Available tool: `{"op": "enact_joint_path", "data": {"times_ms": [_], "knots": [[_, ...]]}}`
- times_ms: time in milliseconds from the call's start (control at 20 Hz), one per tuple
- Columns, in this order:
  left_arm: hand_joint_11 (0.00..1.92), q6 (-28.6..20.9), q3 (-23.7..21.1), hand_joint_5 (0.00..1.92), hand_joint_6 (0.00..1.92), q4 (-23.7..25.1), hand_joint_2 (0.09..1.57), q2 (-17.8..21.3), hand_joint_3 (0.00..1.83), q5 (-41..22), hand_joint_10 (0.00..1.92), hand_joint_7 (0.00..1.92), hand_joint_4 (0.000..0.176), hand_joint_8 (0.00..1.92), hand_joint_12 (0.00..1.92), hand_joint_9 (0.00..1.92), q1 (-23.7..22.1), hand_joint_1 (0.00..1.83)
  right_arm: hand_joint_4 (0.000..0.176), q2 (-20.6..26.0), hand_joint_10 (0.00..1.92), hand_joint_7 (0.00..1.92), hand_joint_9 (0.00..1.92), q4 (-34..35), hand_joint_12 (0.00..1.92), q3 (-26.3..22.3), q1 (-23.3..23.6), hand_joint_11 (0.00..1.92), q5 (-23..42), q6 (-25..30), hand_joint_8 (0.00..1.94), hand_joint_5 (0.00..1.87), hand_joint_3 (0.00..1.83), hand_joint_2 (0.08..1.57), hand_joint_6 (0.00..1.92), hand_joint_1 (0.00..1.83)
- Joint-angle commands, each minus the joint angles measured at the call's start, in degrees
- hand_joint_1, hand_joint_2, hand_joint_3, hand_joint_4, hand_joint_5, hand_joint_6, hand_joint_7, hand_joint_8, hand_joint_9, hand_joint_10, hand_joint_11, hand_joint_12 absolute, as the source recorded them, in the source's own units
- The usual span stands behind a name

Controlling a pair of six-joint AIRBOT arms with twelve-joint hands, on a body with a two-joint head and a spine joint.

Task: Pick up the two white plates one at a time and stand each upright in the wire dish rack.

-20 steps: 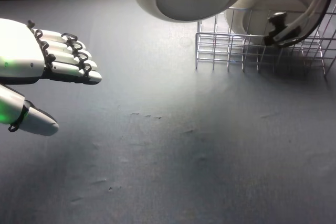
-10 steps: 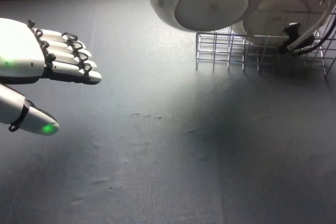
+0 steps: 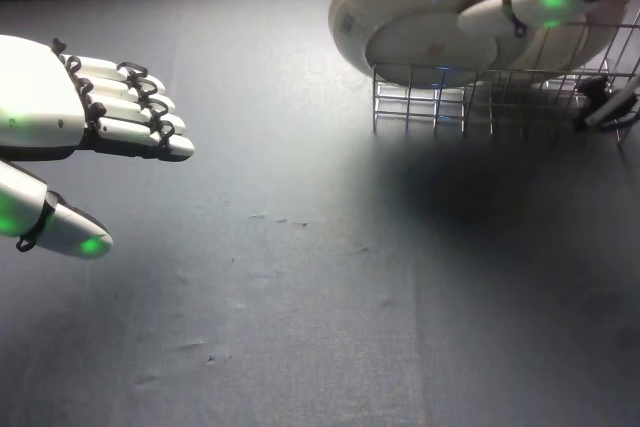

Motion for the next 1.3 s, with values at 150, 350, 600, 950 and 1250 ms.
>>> {"op": "enact_joint_path", "data": {"times_ms": [150,350,600,950,1250], "knots": [[0.00,-0.13,0.27,0.13,0.00,-2.95,1.19,0.45,0.00,-0.79,0.00,0.12,0.000,0.00,0.16,0.08,-0.37,0.00,0.000,0.42,0.86,1.02,1.04,-3.13,1.41,0.83,-1.24,0.95,9.44,-0.14,0.76,0.91,0.00,1.07,1.04,1.49],[0.00,-0.13,0.32,0.13,0.00,-2.95,1.18,0.46,0.00,-0.78,0.00,0.11,0.000,0.00,0.13,0.06,-0.08,0.00,0.000,0.44,0.90,0.99,1.03,-8.39,1.44,1.00,-2.64,0.93,9.41,-0.65,0.81,0.93,0.00,1.08,0.98,1.49],[0.00,-0.13,0.17,0.12,0.00,-2.96,1.18,0.45,0.00,-0.78,0.00,0.12,0.000,0.00,0.11,0.07,-0.06,0.00,0.000,0.44,1.21,0.85,0.83,-10.86,1.63,0.99,-2.72,0.81,9.45,-1.09,0.98,0.75,0.00,1.16,1.22,1.48],[0.00,-0.13,-0.17,0.13,0.00,-2.96,1.20,0.58,0.00,-0.80,0.00,0.11,0.000,0.00,0.13,0.07,0.00,0.00,0.000,0.45,0.40,0.87,0.80,-10.87,1.30,0.98,-2.60,0.45,10.27,-1.08,0.13,0.78,0.00,1.07,0.21,1.32],[0.01,-0.13,-0.27,0.11,0.01,-2.95,1.19,0.53,0.00,-0.80,0.00,0.10,0.000,0.01,0.02,0.05,0.02,0.00,0.000,0.41,0.03,0.71,0.72,-10.86,1.16,0.90,-1.35,0.31,10.60,-1.06,0.00,0.68,0.01,1.04,0.00,1.32]]}}
